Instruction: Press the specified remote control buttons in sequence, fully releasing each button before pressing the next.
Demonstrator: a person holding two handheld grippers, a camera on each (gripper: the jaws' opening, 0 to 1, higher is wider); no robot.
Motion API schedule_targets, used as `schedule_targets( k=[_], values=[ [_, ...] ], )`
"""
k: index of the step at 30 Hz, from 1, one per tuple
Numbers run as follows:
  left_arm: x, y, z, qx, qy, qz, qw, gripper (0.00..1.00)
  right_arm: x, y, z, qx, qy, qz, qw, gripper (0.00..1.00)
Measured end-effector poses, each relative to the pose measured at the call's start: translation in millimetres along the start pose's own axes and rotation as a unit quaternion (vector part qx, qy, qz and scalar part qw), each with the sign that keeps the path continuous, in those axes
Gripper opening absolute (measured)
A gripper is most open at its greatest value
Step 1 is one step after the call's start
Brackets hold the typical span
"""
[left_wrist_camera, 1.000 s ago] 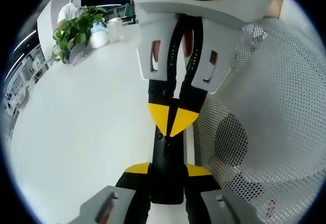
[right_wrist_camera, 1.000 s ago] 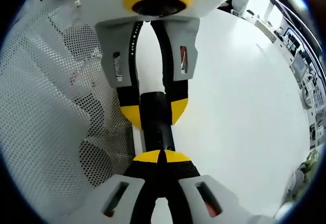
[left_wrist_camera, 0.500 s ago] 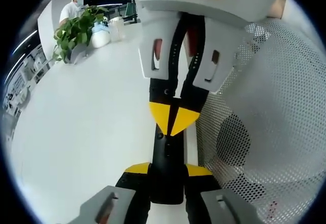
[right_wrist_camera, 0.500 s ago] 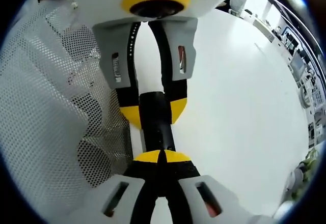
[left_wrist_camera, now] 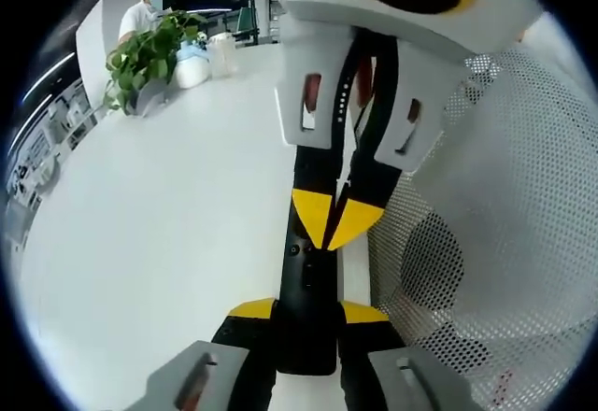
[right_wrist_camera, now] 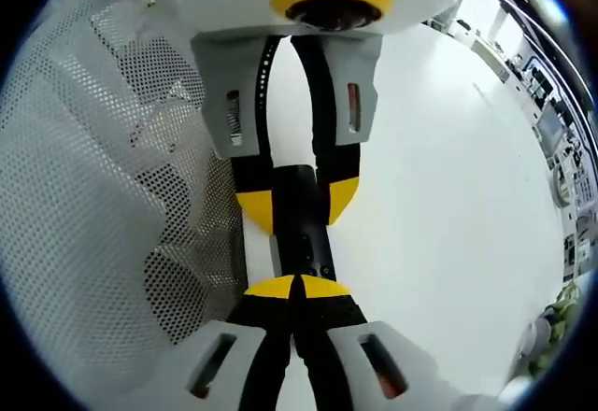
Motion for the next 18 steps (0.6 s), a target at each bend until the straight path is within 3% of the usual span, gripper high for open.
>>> schedule_targets(
  k=[10,15,18],
  values=[
    [0.3,-0.1,-0.3,0.008,-0.003,0.002,1.0000,0.24,-0.1,4.3,-1.6,0.059,0.005,0.003,0.9982,0.00],
    [1.0,-0.3,-0.3,0.014,-0.005,0.002,0.9999,0.24,-0.5,6.6,-2.4,0.125,0.010,0.010,0.9921,0.00],
    [0.9,-0.2,-0.1,0.012,-0.005,0.002,0.9999,0.24,-0.5,7.5,-2.2,0.143,0.010,0.010,0.9896,0.00]
  ],
)
Point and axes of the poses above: the point that each gripper's makers call its tool centre point, and the gripper's own axes: x roughly backward along the fingers, y roughly to its left, z roughly out of its underside, the point moved 6 cm from there along x, roughly backward along the fingers, and after that the axes turned 1 degree about -z, right-handed, at the moved point
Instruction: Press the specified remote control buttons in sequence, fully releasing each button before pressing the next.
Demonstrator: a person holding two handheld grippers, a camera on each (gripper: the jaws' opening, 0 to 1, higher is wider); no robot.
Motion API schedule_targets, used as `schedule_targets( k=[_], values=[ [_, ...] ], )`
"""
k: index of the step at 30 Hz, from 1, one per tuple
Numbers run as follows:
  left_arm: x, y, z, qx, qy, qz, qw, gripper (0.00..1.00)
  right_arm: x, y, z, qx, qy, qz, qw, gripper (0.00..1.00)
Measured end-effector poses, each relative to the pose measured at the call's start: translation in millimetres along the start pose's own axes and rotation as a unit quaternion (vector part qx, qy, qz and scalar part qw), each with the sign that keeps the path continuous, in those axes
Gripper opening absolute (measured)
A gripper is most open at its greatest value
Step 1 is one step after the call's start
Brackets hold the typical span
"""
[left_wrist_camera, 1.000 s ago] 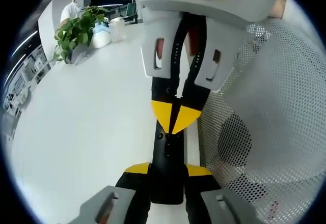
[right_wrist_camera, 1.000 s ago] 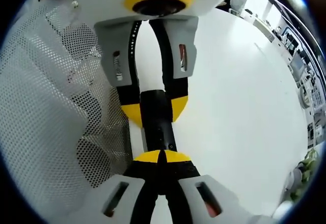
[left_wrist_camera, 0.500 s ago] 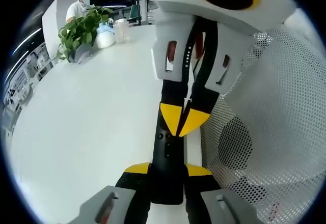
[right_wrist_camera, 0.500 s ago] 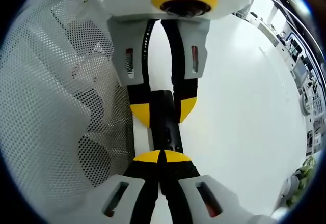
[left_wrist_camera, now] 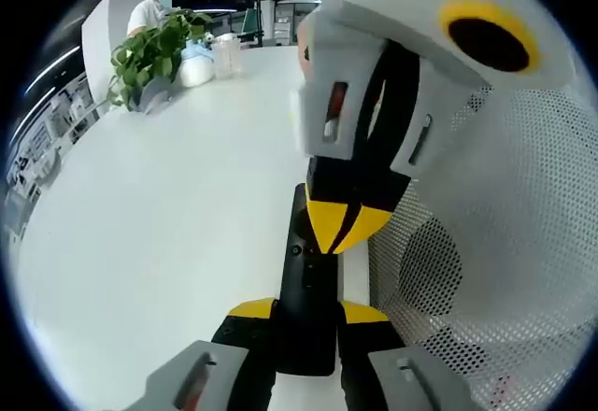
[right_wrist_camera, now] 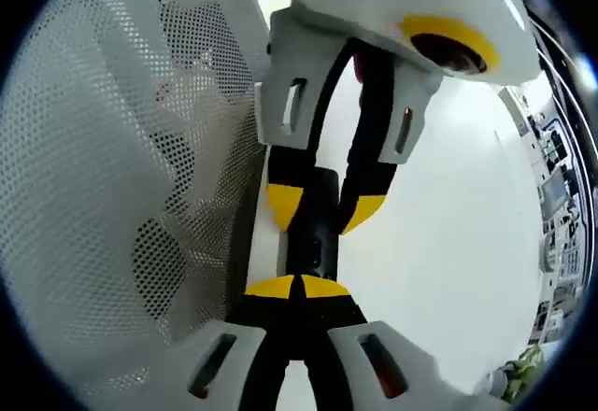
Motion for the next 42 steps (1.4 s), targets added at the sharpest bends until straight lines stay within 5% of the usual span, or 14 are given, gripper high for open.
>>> schedule_targets(
  k=[11,17,33,38,42],
  values=[
    [-0.3,-0.6,0.0,-0.015,0.005,-0.003,0.9999,0.24,-0.1,0.3,-2.0,0.044,0.005,0.006,0.9990,0.00],
    [-0.5,-0.4,0.1,-0.014,0.002,-0.003,0.9999,0.24,0.2,-2.6,0.6,-0.026,-0.017,-0.003,0.9995,0.00],
    [-0.3,0.2,0.5,-0.008,-0.003,-0.001,1.0000,0.24,-0.5,-6.3,2.1,-0.091,-0.025,-0.012,0.9954,0.00],
    [-0.1,0.6,0.5,-0.004,-0.005,0.000,1.0000,0.24,-1.2,-9.8,4.7,-0.181,-0.034,-0.027,0.9824,0.00],
    [-0.2,1.2,0.3,0.005,-0.007,0.001,1.0000,0.24,-2.1,-15.1,4.7,-0.192,-0.041,-0.019,0.9803,0.00]
  ],
)
Point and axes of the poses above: the point that each gripper's makers call its tool centre point, and the gripper's own axes: x roughly backward along the fingers, y roughly to its left, z roughly out of its underside, the point moved 6 cm from there along x, roughly backward along the fingers, and after that the axes turned 1 degree about -z, right-handed, at the moved point
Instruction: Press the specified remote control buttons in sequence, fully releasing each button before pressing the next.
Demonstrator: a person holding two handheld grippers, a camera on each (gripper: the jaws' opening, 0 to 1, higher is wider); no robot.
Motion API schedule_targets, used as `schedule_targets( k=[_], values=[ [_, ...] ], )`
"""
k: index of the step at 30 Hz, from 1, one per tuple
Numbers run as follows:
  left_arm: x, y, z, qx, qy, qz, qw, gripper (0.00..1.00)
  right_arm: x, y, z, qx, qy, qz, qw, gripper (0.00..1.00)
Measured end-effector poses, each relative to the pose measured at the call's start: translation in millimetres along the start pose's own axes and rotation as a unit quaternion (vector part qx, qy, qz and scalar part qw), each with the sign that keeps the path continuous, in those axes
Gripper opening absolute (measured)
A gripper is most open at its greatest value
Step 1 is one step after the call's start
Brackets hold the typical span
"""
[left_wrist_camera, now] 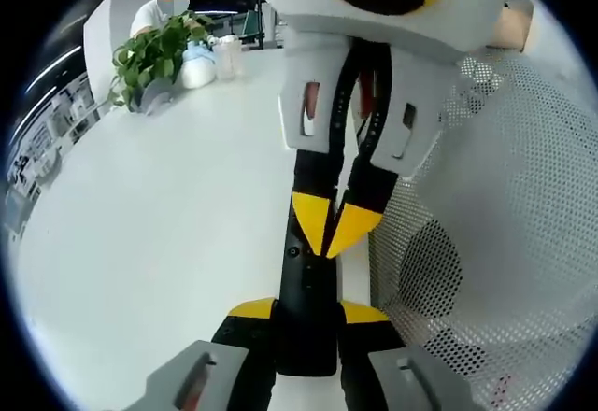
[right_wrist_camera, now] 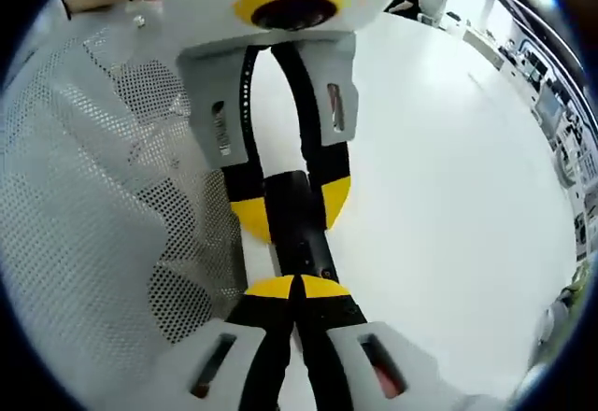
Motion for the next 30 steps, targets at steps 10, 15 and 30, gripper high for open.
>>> schedule_targets(
  k=[10,15,30],
  values=[
    [-0.5,-0.2,-0.3,-0.005,0.002,0.000,1.0000,0.24,-1.4,-2.1,-3.1,-0.006,-0.003,0.014,0.9999,0.00],
    [-0.4,-0.3,-0.4,-0.006,0.003,0.000,1.0000,0.24,0.2,-0.5,-7.4,-0.004,-0.010,0.013,0.9999,0.00],
    [-0.4,-0.4,-0.4,-0.005,0.002,0.001,1.0000,0.24,-3.5,-0.9,-7.8,0.005,-0.010,0.008,0.9999,0.00]
  ],
)
Point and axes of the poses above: the point that each gripper's makers call its tool centre point, and the gripper's own axes: x roughly backward along the fingers, y roughly to its left, z roughly out of its underside, the point moved 6 cm from there along x, roughly backward along the fingers, and after that the axes turned 1 degree about -z, right-handed, at the moved point
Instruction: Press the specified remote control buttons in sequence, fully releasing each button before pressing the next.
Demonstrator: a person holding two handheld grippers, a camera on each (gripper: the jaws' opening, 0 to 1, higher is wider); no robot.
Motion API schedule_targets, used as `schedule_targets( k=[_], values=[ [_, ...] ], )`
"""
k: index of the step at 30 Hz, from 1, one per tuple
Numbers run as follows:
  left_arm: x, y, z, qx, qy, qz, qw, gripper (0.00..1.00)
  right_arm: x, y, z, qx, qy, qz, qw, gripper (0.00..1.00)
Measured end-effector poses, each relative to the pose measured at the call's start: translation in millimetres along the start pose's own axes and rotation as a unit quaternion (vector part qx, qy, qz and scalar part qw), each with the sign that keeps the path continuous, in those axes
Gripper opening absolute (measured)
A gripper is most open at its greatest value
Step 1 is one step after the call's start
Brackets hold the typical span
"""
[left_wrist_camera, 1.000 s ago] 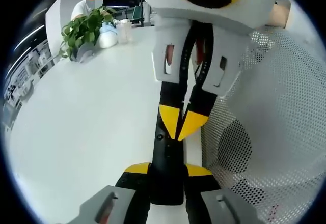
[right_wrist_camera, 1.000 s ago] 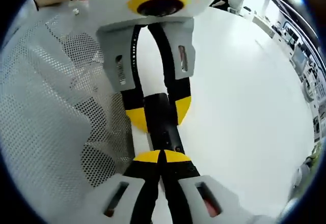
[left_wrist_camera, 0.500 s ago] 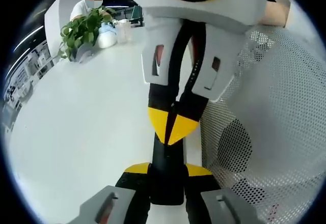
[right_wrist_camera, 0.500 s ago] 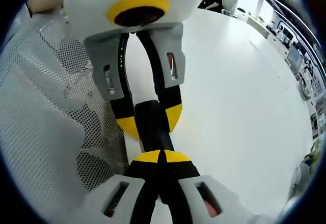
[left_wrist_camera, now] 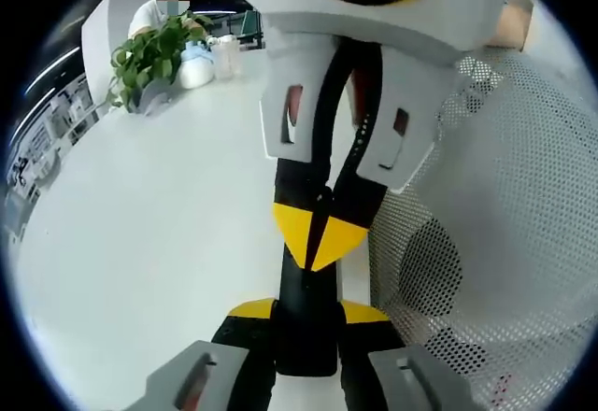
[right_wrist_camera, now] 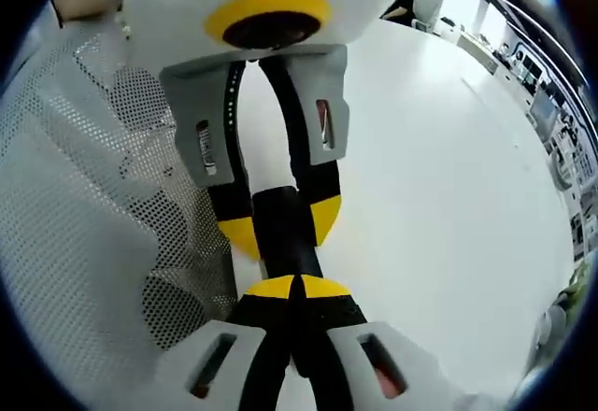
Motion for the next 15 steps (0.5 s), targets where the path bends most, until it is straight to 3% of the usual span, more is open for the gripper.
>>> schedule_targets(
  k=[5,15],
  values=[
    [0.1,0.1,-0.1,0.000,0.000,0.000,1.0000,0.24,1.0,0.7,-0.4,0.003,0.001,0.000,1.0000,0.00],
    [0.2,0.0,0.0,0.001,-0.002,0.000,1.0000,0.24,0.5,1.0,1.1,-0.032,-0.009,-0.005,0.9994,0.00]
  ],
)
Point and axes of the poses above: the point that each gripper's makers call its tool centre point, and the gripper's own axes: x roughly backward along the fingers, y roughly to its left, z roughly out of its underside, the point moved 6 cm from there along x, roughly backward along the fingers, and after that the axes turned 1 degree about -z, right-handed, at the moved point
